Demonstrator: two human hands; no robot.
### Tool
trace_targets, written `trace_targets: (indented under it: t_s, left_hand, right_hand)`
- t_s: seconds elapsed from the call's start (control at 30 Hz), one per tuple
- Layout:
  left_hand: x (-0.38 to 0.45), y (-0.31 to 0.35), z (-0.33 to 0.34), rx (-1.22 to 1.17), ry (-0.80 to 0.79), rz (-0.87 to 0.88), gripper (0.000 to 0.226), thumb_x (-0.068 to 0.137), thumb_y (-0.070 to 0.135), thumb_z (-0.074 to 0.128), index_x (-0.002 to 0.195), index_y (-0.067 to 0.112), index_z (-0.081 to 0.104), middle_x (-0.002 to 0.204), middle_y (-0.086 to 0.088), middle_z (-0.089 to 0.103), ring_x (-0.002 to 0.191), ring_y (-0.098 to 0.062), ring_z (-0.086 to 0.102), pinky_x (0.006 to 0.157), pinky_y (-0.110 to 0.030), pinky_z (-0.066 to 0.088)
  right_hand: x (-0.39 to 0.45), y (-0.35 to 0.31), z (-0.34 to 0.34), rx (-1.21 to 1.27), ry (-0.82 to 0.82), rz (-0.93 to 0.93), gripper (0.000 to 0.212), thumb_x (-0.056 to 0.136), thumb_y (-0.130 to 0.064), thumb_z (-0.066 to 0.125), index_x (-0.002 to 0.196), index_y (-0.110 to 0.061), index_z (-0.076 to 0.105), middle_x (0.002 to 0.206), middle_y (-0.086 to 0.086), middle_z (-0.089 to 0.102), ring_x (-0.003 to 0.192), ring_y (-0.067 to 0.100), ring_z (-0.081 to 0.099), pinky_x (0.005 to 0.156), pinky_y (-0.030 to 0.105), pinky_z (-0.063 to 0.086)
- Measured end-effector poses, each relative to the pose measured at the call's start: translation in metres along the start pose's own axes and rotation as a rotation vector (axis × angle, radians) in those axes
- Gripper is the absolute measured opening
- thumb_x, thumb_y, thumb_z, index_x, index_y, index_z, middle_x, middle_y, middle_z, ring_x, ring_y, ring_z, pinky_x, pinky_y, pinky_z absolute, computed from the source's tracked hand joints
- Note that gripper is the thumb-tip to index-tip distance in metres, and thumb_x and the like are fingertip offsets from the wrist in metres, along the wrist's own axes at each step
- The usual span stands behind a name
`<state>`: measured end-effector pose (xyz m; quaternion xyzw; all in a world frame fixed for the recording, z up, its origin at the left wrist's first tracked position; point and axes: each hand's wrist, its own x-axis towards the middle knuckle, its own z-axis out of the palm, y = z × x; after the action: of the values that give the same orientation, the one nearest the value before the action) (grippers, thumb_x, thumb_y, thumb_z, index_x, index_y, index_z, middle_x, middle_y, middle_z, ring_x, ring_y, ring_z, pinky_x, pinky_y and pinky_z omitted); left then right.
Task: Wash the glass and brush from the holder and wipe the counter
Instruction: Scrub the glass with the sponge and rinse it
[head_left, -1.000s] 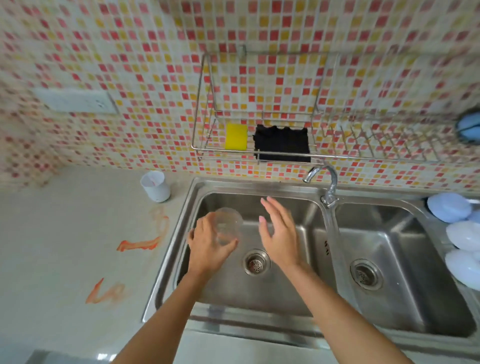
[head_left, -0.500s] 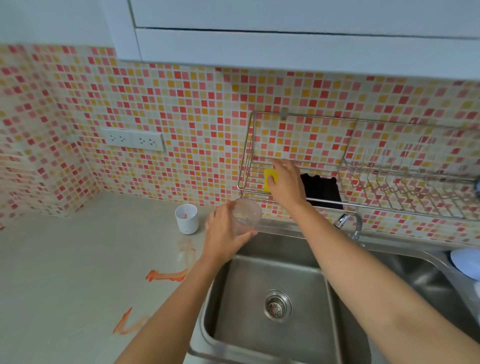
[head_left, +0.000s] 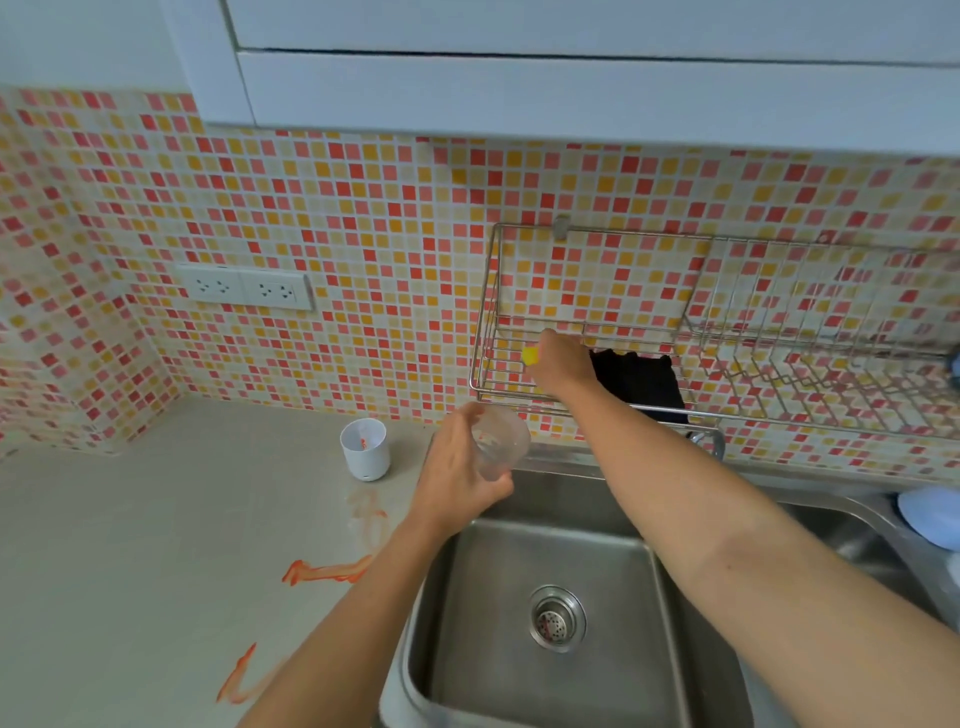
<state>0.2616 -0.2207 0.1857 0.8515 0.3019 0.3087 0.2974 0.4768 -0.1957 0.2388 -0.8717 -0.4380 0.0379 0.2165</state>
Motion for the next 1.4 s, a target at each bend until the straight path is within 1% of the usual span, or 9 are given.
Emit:
trace_targets:
  t_s: [0.07,0.23,0.4,0.57,0.8,0.93,1.1,1.27,1.4]
  left_hand:
    - [0.002,-0.002,0.003,0.001,-0.018,0.004,0.088,0.066,0.042,0.077,0.137,0.027,0.027,0.132,0.004,0.044,0.120,-0.013,0.046,0.100,-0.033,0.045]
    - [0.001,-0.009,0.013,0.008,-0.090,0.031,0.090,0.064,0.047,0.083,0.134,0.025,0.032,0.133,0.006,0.047,0.119,-0.012,0.050,0.096,-0.032,0.046]
    - [-0.001,-0.004,0.036,0.001,-0.126,0.027,0.086,0.066,0.037,0.085,0.134,0.018,0.037,0.132,0.008,0.048,0.116,-0.003,0.044,0.092,-0.019,0.037]
    - [0.012,0.010,0.064,0.062,-0.175,0.098,0.082,0.071,0.034,0.082,0.137,0.017,0.037,0.135,0.001,0.051,0.118,-0.012,0.051,0.086,-0.016,0.037]
    - [0.021,0.010,0.100,0.222,-0.191,0.162,0.086,0.070,0.032,0.080,0.143,0.017,0.038,0.140,-0.002,0.047,0.122,-0.023,0.050,0.085,-0.044,0.055]
    - [0.027,0.006,0.103,0.229,-0.209,0.180,0.082,0.068,0.041,0.080,0.138,0.025,0.041,0.136,0.006,0.049,0.120,-0.016,0.051,0.082,-0.039,0.056]
    - [0.028,0.011,0.106,0.272,-0.236,0.223,0.078,0.067,0.032,0.079,0.135,0.028,0.042,0.130,0.009,0.050,0.112,-0.016,0.053,0.077,-0.033,0.056]
    - [0.025,0.003,0.105,0.211,-0.267,0.188,0.077,0.069,0.040,0.079,0.135,0.025,0.044,0.130,0.008,0.052,0.111,-0.013,0.055,0.082,-0.030,0.055]
    - [0.021,0.000,0.101,0.202,-0.311,0.197,0.079,0.067,0.030,0.081,0.137,0.023,0.043,0.132,0.006,0.051,0.113,-0.015,0.055,0.086,-0.026,0.048]
  right_hand:
    - [-0.013,-0.002,-0.012,0.101,0.077,-0.037,0.034,0.091,-0.016,0.060,0.122,-0.013,0.047,0.105,0.008,0.058,0.106,0.030,0.052,0.068,0.035,0.041]
    - [-0.083,0.016,-0.044,0.299,0.222,-0.290,0.054,0.088,-0.023,0.062,0.138,-0.030,0.044,0.136,-0.001,0.053,0.123,0.020,0.045,0.093,0.037,0.043]
    - [-0.154,0.064,-0.030,0.202,0.216,-0.409,0.044,0.085,-0.018,0.066,0.128,-0.027,0.060,0.122,-0.008,0.055,0.111,0.014,0.046,0.091,0.025,0.039]
    - [-0.166,0.099,0.001,0.028,0.126,-0.433,0.037,0.085,-0.019,0.064,0.122,-0.026,0.067,0.118,-0.005,0.057,0.106,0.020,0.048,0.085,0.033,0.050]
    - [-0.164,0.120,0.018,0.064,0.066,-0.361,0.026,0.091,-0.016,0.061,0.113,-0.023,0.073,0.112,-0.005,0.064,0.099,0.020,0.048,0.091,0.031,0.045]
    - [-0.164,0.124,0.019,0.116,0.007,-0.395,0.026,0.092,-0.014,0.060,0.114,-0.023,0.073,0.109,-0.008,0.066,0.099,0.015,0.047,0.091,0.022,0.040]
    - [-0.145,0.147,0.016,-0.048,0.051,-0.461,0.026,0.081,-0.006,0.070,0.098,-0.023,0.078,0.099,-0.008,0.070,0.091,0.021,0.052,0.079,0.036,0.052]
    - [-0.165,0.130,0.028,0.137,-0.017,-0.418,0.028,0.090,-0.011,0.060,0.111,-0.023,0.075,0.105,-0.008,0.068,0.098,0.015,0.048,0.090,0.018,0.039]
    - [-0.155,0.148,0.022,0.017,-0.005,-0.525,0.028,0.085,-0.009,0.067,0.104,-0.027,0.076,0.106,-0.009,0.068,0.097,0.019,0.053,0.087,0.032,0.049]
